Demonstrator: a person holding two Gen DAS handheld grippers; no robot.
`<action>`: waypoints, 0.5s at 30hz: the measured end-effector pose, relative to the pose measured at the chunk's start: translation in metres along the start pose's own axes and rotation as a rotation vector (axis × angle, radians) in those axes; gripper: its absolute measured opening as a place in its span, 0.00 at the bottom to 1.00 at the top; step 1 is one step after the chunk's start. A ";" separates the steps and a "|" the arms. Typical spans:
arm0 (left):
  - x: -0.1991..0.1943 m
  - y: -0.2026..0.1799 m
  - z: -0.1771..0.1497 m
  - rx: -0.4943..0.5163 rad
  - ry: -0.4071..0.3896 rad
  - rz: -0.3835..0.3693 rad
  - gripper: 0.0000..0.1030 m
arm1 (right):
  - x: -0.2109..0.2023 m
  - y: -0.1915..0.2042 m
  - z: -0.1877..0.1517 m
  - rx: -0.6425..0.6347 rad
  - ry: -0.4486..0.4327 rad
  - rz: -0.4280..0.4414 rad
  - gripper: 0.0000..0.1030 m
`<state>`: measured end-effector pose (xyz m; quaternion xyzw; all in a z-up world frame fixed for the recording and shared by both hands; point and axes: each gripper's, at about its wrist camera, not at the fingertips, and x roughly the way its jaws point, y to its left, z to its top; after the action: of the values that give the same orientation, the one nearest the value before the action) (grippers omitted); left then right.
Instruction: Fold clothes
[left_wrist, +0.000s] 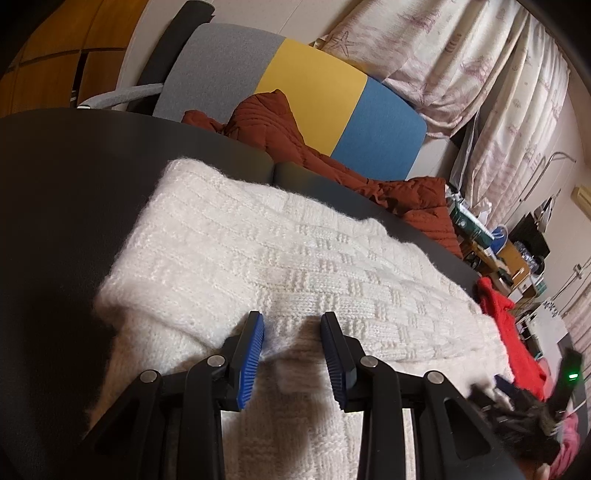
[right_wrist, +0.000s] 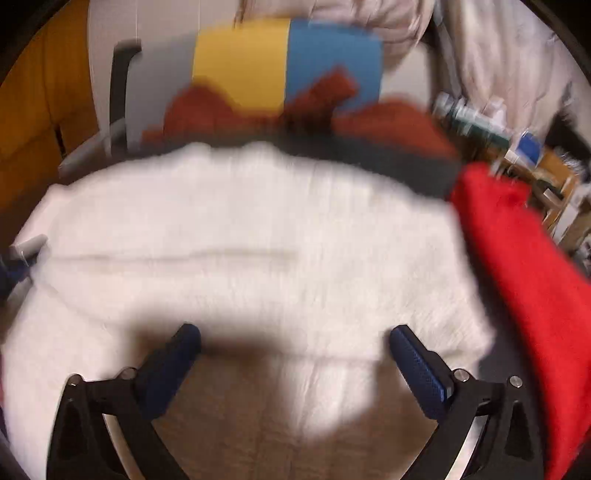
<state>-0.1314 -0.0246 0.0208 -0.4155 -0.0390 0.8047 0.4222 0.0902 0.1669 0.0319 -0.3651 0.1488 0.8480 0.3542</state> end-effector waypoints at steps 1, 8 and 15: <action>-0.003 -0.003 0.001 0.020 0.009 0.020 0.32 | -0.002 -0.004 0.000 0.018 -0.007 0.004 1.00; -0.036 -0.009 -0.031 0.176 0.050 0.166 0.33 | -0.007 -0.009 -0.001 0.023 0.001 0.014 1.00; -0.021 -0.019 -0.032 0.314 0.026 0.258 0.34 | 0.004 -0.004 0.002 0.009 0.017 0.021 1.00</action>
<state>-0.0904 -0.0364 0.0212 -0.3565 0.1462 0.8428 0.3758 0.0897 0.1728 0.0304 -0.3690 0.1597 0.8479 0.3456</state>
